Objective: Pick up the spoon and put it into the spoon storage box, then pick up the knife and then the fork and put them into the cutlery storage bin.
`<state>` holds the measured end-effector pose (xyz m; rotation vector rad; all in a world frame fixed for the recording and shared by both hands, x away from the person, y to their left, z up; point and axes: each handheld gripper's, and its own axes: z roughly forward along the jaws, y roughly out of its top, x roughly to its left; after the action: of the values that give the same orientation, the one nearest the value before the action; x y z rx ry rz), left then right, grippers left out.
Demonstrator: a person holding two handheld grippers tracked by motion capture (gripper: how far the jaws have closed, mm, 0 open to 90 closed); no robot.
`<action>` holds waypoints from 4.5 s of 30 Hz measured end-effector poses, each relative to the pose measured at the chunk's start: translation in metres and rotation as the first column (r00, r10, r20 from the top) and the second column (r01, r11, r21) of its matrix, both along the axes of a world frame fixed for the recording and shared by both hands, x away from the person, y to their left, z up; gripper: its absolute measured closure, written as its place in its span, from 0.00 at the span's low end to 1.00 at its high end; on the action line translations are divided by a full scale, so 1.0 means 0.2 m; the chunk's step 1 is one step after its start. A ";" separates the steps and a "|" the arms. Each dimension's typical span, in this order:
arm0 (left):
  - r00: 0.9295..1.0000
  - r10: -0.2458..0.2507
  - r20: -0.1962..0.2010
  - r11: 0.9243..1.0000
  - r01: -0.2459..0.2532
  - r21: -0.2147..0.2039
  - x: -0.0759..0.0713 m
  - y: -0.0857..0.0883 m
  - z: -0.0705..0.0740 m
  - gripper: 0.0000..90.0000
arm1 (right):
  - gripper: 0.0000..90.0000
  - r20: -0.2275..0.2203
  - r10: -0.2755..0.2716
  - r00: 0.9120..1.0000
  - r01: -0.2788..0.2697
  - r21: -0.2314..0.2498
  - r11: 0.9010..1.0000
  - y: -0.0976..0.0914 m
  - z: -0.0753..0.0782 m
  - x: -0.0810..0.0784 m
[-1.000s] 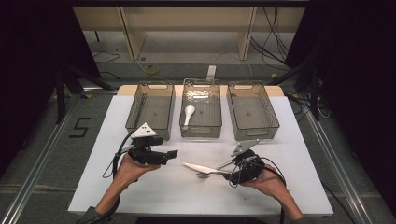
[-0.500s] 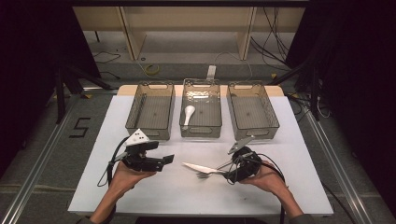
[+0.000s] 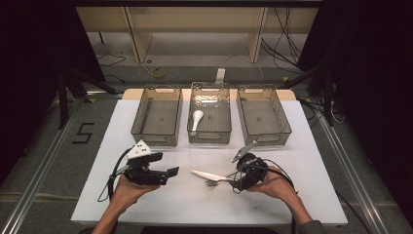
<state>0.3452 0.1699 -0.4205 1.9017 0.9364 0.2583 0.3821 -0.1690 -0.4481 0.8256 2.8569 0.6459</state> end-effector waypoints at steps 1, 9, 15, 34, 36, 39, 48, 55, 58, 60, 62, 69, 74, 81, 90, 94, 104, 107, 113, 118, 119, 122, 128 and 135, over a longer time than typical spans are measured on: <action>1.000 0.000 0.005 1.000 0.000 -0.003 0.00 0.00 0.00 0.17 | 0.42 -0.004 -0.001 1.000 0.001 -0.004 1.000 0.01 0.00 0.00; 1.000 -0.007 0.004 1.000 0.007 -0.003 -0.02 -0.01 0.00 0.17 | 0.45 -0.020 0.009 1.000 -0.009 -0.023 1.000 0.02 -0.02 0.01; 1.000 -0.012 0.003 1.000 0.012 -0.015 -0.03 -0.01 0.01 0.17 | 0.48 -0.033 0.015 0.999 -0.016 -0.034 0.999 0.03 -0.02 0.02; 1.000 -0.013 0.015 1.000 0.013 -0.005 -0.06 -0.01 0.00 0.17 | 0.67 -0.057 0.056 0.997 -0.062 -0.127 0.990 0.10 -0.05 0.04; 1.000 -0.014 0.016 1.000 0.014 0.003 -0.06 -0.02 0.00 0.17 | 0.69 -0.056 0.058 0.997 -0.065 -0.143 0.988 0.11 -0.06 0.04; 1.000 -0.015 0.016 1.000 0.015 0.003 -0.06 -0.02 0.00 0.17 | 0.73 -0.056 0.050 0.997 -0.057 -0.138 0.989 0.11 -0.06 0.05; 1.000 -0.017 0.016 1.000 0.017 0.009 -0.06 -0.02 0.00 0.17 | 0.80 -0.069 0.036 0.997 -0.046 -0.152 0.987 0.12 -0.05 0.06; 1.000 -0.015 0.020 1.000 0.015 0.008 -0.06 -0.02 0.00 0.17 | 0.84 -0.066 0.066 0.996 -0.076 -0.177 0.981 0.14 -0.05 0.06; 1.000 -0.017 0.020 1.000 0.017 0.009 -0.06 -0.02 0.00 0.17 | 0.87 -0.076 0.072 0.995 -0.085 -0.191 0.978 0.15 -0.05 0.06; 1.000 -0.018 0.020 1.000 0.018 0.010 -0.06 -0.02 0.00 0.17 | 0.89 -0.082 0.080 0.993 -0.095 -0.196 0.976 0.16 -0.05 0.06; 1.000 -0.017 0.020 1.000 0.017 0.010 -0.06 -0.02 0.00 0.17 | 0.89 -0.089 0.074 0.993 -0.091 -0.202 0.975 0.16 -0.05 0.07; 1.000 -0.020 0.021 1.000 0.020 0.015 -0.06 -0.02 0.00 0.17 | 0.90 -0.095 0.079 0.992 -0.097 -0.197 0.976 0.16 -0.05 0.07; 1.000 -0.014 0.024 1.000 0.014 0.005 -0.06 -0.02 0.00 0.17 | 0.90 -0.085 0.085 0.993 -0.101 -0.201 0.974 0.17 -0.04 0.07; 1.000 -0.010 0.026 1.000 0.010 0.002 -0.06 -0.02 0.01 0.17 | 0.90 -0.073 0.092 0.993 -0.105 -0.196 0.975 0.16 -0.04 0.07; 1.000 -0.003 0.027 1.000 0.004 -0.009 -0.06 -0.01 0.01 0.17 | 0.91 -0.063 0.062 0.996 -0.071 -0.146 0.987 0.12 0.00 0.07; 1.000 -0.001 0.025 1.000 0.002 -0.015 -0.06 -0.01 0.01 0.17 | 0.91 -0.055 0.049 0.997 -0.054 -0.102 0.993 0.09 0.02 0.08; 0.999 0.022 0.032 0.999 -0.021 -0.042 -0.05 0.02 0.01 0.17 | 0.91 -0.031 -0.028 0.999 0.029 0.031 0.999 -0.05 0.14 0.13; 0.999 0.027 0.033 0.998 -0.026 -0.049 -0.05 0.01 0.02 0.17 | 0.91 -0.013 -0.058 0.998 0.059 0.065 0.996 -0.09 0.18 0.16; 0.999 0.027 0.034 0.998 -0.025 -0.050 -0.05 0.02 0.02 0.17 | 0.91 0.008 -0.111 0.994 0.108 0.136 0.985 -0.14 0.25 0.23; 0.999 0.027 0.032 0.998 -0.025 -0.064 -0.04 0.02 0.02 0.17 | 0.91 0.023 -0.169 0.985 0.162 0.184 0.969 -0.18 0.32 0.30; 0.999 0.028 0.033 0.998 -0.025 -0.066 -0.04 0.02 0.02 0.17 | 0.91 0.023 -0.179 0.984 0.172 0.189 0.967 -0.19 0.33 0.32; 0.999 0.031 0.031 0.997 -0.028 -0.071 -0.04 0.02 0.02 0.17 | 0.91 0.026 -0.206 0.978 0.196 0.214 0.957 -0.21 0.37 0.38; 0.999 0.033 0.027 0.996 -0.031 -0.078 -0.04 0.02 0.02 0.17 | 0.91 0.023 -0.277 0.961 0.264 0.236 0.935 -0.26 0.43 0.50; 0.999 0.037 0.029 0.996 -0.034 -0.087 -0.04 0.02 0.02 0.17 | 0.91 0.025 -0.358 0.933 0.342 0.245 0.907 -0.31 0.47 0.62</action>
<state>0.3378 0.1748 -0.4164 1.7987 0.9472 0.2631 0.5064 -0.2308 -0.3539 1.2844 2.5018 0.9509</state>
